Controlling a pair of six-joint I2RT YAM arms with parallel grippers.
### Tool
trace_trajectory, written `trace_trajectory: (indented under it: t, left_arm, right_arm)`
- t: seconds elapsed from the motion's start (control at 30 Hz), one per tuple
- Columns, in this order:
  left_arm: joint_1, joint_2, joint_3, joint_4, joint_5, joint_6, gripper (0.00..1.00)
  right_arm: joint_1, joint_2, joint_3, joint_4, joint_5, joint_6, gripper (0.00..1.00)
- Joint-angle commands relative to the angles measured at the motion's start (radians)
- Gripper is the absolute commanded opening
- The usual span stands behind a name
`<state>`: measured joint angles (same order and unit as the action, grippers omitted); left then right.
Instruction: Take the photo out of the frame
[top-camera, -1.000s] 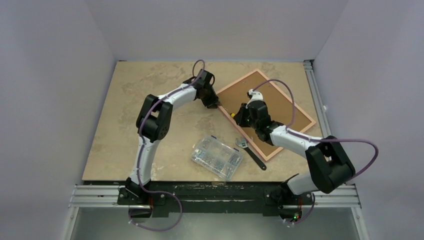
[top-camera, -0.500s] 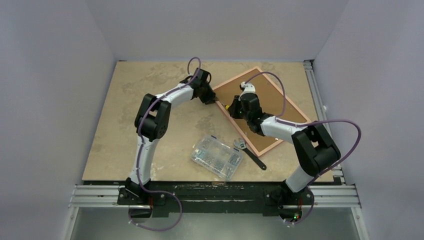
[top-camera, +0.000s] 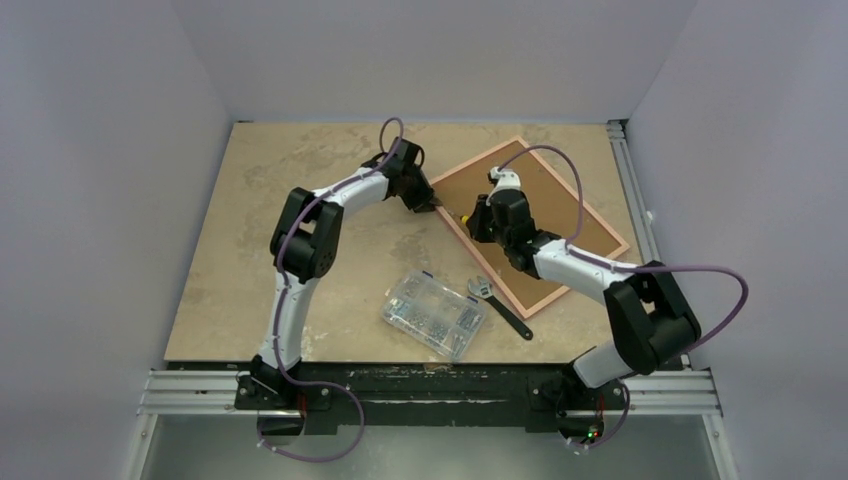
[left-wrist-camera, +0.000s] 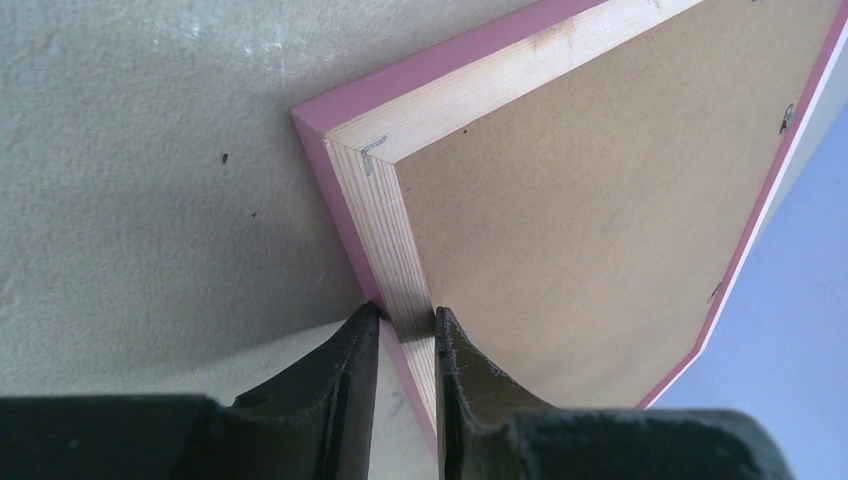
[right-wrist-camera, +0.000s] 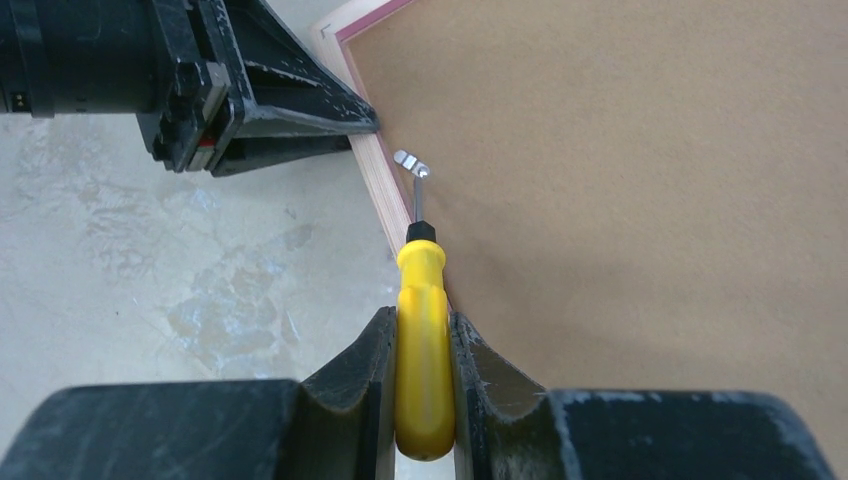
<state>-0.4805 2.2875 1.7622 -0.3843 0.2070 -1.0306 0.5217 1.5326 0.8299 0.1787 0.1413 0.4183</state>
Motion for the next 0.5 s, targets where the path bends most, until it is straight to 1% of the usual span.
trace_trajectory:
  t: [0.0,0.1,0.2,0.33,0.47]
  left_arm:
    - [-0.017,-0.001,0.006,0.049,0.099,-0.018,0.1]
    - [-0.017,-0.006,-0.009,0.07,0.095,-0.033,0.04]
    - [-0.017,-0.015,-0.012,0.071,0.084,-0.033,0.0]
    - [-0.018,-0.019,-0.015,0.066,0.082,-0.03,0.0]
    - [-0.018,-0.023,-0.043,0.082,0.086,-0.047,0.0]
  right_arm:
    - [-0.011,-0.102,-0.072,0.016,0.019,0.002,0.0]
    - [-0.009,-0.122,-0.115,0.027,0.019,0.014,0.0]
    - [-0.009,-0.101,-0.127,0.048,-0.002,0.023,0.0]
    - [-0.008,-0.053,-0.131,0.111,-0.048,0.052,0.0]
    - [-0.008,0.019,-0.1,0.187,-0.014,0.043,0.0]
